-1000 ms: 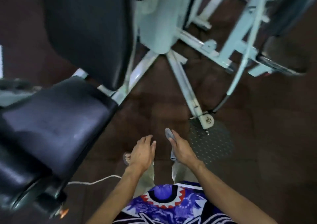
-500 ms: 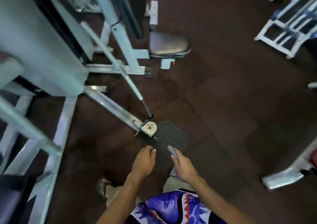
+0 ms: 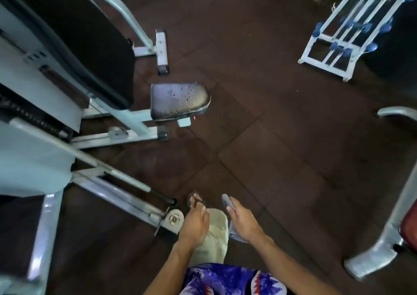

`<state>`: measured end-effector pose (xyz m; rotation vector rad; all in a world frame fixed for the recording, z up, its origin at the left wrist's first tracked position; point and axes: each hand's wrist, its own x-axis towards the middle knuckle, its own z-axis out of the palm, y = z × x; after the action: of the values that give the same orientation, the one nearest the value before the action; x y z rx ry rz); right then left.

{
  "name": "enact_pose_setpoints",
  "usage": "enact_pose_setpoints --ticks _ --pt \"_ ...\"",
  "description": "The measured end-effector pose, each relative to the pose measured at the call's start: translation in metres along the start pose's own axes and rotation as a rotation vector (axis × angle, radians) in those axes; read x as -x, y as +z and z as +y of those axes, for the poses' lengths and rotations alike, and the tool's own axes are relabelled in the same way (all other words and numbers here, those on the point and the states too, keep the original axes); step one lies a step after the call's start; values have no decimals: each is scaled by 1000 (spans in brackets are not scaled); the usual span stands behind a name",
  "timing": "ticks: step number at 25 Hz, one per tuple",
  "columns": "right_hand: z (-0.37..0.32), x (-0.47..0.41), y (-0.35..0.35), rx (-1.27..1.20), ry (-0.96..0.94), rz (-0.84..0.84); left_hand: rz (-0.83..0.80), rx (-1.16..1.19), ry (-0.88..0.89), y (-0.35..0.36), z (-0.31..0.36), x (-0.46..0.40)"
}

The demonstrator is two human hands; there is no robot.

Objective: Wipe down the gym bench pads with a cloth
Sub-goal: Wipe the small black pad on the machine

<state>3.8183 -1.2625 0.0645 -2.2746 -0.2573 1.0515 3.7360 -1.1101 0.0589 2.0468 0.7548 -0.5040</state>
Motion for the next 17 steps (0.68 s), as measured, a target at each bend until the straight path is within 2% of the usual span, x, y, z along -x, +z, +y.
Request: enact_pose_setpoints --ticks 3,9,17 --pt "-29 -52 -29 42 9 -1 -23 10 -13 -36 25 -58" --pt "-101 -162 -82 20 -37 -32 59 -5 -41 -120 76 -163" --pt "-159 -320 -126 95 -69 -139 140 56 -164 -180 102 -294"
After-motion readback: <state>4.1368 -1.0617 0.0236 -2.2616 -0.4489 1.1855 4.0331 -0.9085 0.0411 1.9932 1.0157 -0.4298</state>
